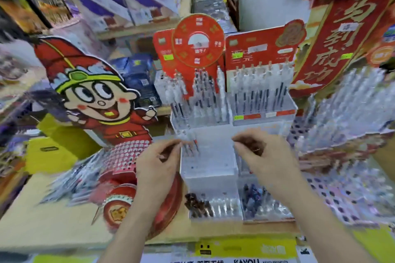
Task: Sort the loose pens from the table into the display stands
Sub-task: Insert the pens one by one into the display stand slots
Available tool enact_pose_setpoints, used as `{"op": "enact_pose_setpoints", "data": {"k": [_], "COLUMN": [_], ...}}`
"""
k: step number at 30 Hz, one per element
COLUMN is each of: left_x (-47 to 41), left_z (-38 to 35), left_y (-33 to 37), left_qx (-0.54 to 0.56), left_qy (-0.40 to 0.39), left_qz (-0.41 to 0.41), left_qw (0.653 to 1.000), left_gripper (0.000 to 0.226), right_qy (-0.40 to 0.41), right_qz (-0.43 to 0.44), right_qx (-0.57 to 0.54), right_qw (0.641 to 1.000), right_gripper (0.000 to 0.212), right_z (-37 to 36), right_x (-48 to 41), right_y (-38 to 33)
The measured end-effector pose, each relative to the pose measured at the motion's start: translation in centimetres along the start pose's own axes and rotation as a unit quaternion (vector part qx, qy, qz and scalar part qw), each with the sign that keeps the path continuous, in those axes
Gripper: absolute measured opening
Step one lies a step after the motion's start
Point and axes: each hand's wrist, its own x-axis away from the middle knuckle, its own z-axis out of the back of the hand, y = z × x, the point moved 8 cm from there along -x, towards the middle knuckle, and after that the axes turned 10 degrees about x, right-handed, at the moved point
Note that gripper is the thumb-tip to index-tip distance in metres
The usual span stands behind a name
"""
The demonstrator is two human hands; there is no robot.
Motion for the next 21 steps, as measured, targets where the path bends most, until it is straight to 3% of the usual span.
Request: {"op": "enact_pose_setpoints", "data": {"k": [4,10,21], "left_x": [-3.1,-5.7,-7.4], "left_z": [1.2,-1.3,-2.4], "left_y": [-1.6,-4.0,-4.5], "left_qx": [-0.031,-0.101,-0.089], "left_qy": [-0.038,-0.138,-0.165], "left_qz": [-0.064,-0.082,-0.114], "left_qw": [0.997,0.982,0.976], "left_gripper": [0.033,0.033,0.02], "right_qy": [-0.035,0.026,0.099], "right_qz": [-0.05,-0.036,-0.019], "right_qx": [0.084,0.21,0.114], "right_qw": [0.995,0.977,0.988], "right_gripper": [0.019,0.021,0.016], "right_z": [-8.3,-12.9,-12.6], "right_x": [-2.6,-5.3,-5.6], "right_y": [-0.3,0.3,0.0]}}
